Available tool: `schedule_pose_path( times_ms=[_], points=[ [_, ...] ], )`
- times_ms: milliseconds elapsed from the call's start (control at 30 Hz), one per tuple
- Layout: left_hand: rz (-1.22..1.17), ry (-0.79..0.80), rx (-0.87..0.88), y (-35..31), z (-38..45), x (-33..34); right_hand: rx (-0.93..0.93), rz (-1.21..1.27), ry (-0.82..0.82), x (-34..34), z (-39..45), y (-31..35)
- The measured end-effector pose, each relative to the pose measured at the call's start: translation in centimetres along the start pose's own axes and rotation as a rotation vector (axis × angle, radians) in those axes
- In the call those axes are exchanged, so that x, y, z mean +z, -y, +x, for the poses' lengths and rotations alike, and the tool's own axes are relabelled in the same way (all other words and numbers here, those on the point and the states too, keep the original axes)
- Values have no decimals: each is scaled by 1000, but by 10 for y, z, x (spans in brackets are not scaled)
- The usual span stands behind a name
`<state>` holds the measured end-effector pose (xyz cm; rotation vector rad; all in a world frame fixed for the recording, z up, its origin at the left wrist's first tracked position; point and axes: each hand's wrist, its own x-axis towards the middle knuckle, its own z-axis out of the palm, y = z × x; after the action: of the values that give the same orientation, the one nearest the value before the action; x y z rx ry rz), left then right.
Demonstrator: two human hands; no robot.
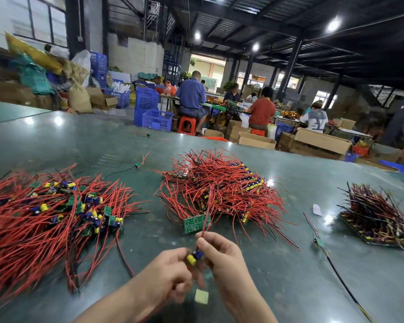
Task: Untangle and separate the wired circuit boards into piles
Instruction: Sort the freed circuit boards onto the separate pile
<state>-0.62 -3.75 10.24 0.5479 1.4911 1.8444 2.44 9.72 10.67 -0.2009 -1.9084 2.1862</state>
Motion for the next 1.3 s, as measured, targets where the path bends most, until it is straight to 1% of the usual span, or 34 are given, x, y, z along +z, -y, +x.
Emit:
schedule_pose_path(
  times_ms=[33, 67, 100, 167, 300, 400, 500, 567, 700, 800, 833, 967, 1100, 1200, 1300],
  points=[
    [-68, -6, -66, -2, 0, 1, -4, -26, 63, 1, -2, 2],
    [-90, -18, -97, -2, -1, 1, -7, -46, 113, 3, -4, 3],
    [-51, -35, -92, -2, -1, 0, -6, -60, 134, 6, -5, 3],
    [62, -60, -53, -1, -2, 0, 8, -27, 83, 9, -5, 1],
    [168, -77, 2, -1, -1, 0, 144, 239, -80, 18, -3, -10],
    [188, -100, -12, -2, 1, -1, 229, 393, -87, 24, -4, -14],
    [157, -108, -61, -1, 4, -1, 211, 467, -97, 23, -3, -12],
    [158, -119, -81, -1, 4, 1, 164, 437, -127, 22, -4, -13],
    [176, -163, -106, -3, 3, 3, 76, 268, -229, 22, -3, -19],
    [201, -151, -124, -4, 2, 8, 90, 283, -371, 11, 2, -17],
    [214, -147, -124, -5, 2, 10, 91, 286, -397, 9, 3, -16],
    [260, -166, -90, -8, 0, 12, 68, 239, -413, 6, 4, -11],
    [349, -159, -71, -12, -3, 6, 23, 298, -541, -13, 12, -1],
    [395, -169, -80, -12, -3, 6, 21, 299, -549, -19, 14, 0],
    [399, -168, -51, -13, -3, 7, 20, 298, -563, -17, 14, -1]
  ],
)
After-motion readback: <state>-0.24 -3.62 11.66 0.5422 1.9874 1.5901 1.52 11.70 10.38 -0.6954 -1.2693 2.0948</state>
